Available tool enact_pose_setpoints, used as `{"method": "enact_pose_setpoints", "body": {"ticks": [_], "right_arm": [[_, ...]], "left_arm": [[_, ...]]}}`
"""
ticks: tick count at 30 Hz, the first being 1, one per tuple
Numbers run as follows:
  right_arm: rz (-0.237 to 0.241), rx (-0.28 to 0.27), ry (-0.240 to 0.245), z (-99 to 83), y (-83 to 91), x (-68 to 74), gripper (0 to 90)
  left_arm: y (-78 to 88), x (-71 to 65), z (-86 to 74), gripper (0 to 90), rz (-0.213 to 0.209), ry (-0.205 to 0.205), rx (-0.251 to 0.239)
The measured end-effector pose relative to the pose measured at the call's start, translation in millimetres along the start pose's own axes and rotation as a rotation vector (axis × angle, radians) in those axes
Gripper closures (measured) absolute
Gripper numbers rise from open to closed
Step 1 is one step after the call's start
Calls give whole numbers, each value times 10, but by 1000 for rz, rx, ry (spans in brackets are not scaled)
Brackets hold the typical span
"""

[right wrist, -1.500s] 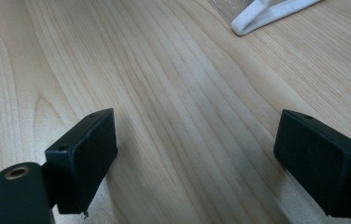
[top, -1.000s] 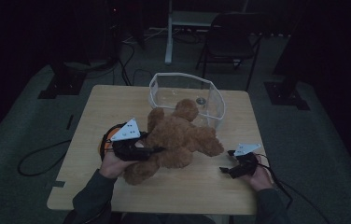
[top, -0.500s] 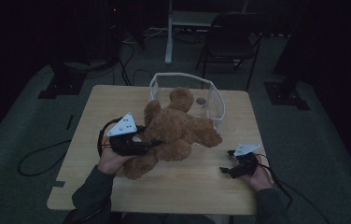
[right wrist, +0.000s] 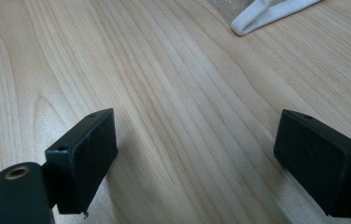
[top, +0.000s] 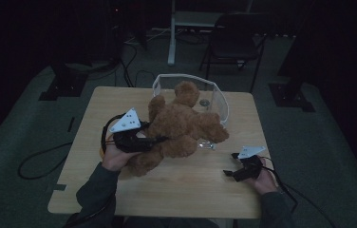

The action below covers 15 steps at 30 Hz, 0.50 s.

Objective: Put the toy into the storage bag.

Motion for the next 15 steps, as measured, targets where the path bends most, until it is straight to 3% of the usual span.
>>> {"method": "enact_pose_setpoints", "body": {"ticks": [15], "right_arm": [[0, -1, 0, 0, -1, 0, 126]], "left_arm": [[-72, 151, 173, 497, 18, 11, -32]]}}
Point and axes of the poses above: each handheld gripper's, and its own axes: y roughly backward along the jaws, z roughly out of its top, x roughly to its left, the point moved 8 cm from there along -y, roughly forward along the jaws, and after that the axes turned 15 degrees about z, right-handed, at the moved point
